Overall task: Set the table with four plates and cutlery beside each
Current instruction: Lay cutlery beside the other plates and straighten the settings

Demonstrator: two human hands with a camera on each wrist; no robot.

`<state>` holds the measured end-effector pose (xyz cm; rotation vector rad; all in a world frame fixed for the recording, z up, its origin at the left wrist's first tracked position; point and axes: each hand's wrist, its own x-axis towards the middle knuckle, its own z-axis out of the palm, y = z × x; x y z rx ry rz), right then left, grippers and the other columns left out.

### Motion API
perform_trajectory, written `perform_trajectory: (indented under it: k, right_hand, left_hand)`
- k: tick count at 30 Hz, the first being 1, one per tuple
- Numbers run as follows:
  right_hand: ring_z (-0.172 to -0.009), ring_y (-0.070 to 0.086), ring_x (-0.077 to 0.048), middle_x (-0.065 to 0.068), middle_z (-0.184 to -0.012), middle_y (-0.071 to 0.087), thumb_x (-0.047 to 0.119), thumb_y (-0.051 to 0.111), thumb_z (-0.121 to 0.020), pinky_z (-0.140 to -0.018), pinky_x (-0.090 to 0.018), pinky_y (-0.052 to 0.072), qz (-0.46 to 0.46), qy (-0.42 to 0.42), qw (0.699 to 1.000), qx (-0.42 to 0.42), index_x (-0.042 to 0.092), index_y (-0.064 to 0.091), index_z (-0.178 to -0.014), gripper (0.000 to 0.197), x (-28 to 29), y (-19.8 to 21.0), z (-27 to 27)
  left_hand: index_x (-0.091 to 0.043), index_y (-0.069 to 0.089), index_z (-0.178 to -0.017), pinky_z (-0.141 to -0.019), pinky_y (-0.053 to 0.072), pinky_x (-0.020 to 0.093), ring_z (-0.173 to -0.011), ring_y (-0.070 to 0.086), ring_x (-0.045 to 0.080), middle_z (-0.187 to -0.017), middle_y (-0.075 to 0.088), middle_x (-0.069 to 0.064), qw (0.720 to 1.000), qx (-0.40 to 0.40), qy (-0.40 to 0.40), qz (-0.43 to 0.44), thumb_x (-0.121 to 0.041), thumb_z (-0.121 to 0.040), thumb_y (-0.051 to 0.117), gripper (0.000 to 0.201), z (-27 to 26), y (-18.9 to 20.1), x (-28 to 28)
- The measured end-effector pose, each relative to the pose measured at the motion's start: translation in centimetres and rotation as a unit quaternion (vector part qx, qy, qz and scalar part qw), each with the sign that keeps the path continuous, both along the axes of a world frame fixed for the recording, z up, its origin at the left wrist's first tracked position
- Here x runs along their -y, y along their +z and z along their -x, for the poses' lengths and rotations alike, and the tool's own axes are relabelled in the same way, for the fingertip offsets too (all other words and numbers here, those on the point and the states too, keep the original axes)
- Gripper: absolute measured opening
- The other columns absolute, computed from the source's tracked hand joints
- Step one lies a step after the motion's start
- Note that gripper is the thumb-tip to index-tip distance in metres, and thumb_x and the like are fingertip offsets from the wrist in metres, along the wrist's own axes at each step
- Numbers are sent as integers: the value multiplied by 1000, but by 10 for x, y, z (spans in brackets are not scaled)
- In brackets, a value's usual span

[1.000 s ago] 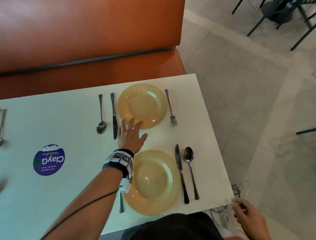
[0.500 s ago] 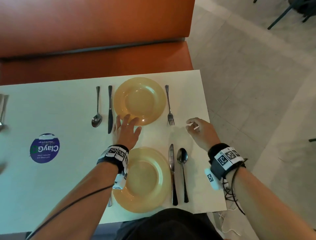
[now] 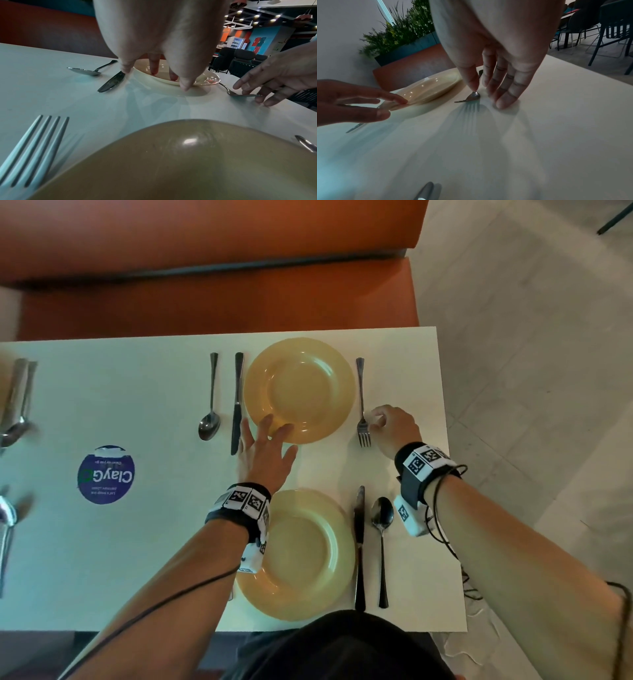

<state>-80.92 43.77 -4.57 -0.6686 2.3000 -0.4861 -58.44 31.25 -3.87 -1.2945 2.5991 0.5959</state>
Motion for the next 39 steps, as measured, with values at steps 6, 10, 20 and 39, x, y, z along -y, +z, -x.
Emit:
perform_trajectory:
  k: [6, 10, 20, 39]
  right_hand:
    - [-100, 62, -28, -4, -110, 66, 19, 61, -89, -89, -37, 51, 27, -21, 999, -12, 24, 61, -117, 28, 17, -6, -1]
    - [-99, 61, -30, -3, -110, 65, 16, 59, -88, -87, -39, 51, 28, -17, 999, -32, 25, 60, -115, 29, 25, -9, -2]
    - [-94, 62, -27, -2, -102, 67, 13, 60, -86, -80, -33, 48, 32, -14, 998, -49, 25, 64, -107, 25, 34, -14, 1]
    - [-88, 63, -16, 1, -101, 67, 23, 66, -88, -73, -23, 47, 82, -150, 984, 43, 22, 66, -114, 26, -79, 15, -22]
  left_hand:
    - [-31, 55, -132, -106, 37, 59, -144, 14, 47, -155, 31, 0, 1000, -9, -4, -1, -44, -93, 57, 41, 0, -4, 3]
    - [-28, 58, -129, -100, 43, 62, -141, 21, 48, -152, 37, 4, 999, -41, -11, 5, -41, -90, 63, 41, -2, -9, 4]
    - [-30, 58, -127, -96, 48, 58, -141, 21, 43, -151, 36, 2, 999, -48, -10, 15, -43, -90, 61, 40, -3, -14, 6]
    - [-14, 57, -127, -89, 47, 43, -113, 55, 35, -127, 54, 14, 988, -50, 146, -9, -22, -88, 61, 40, -30, 10, 60]
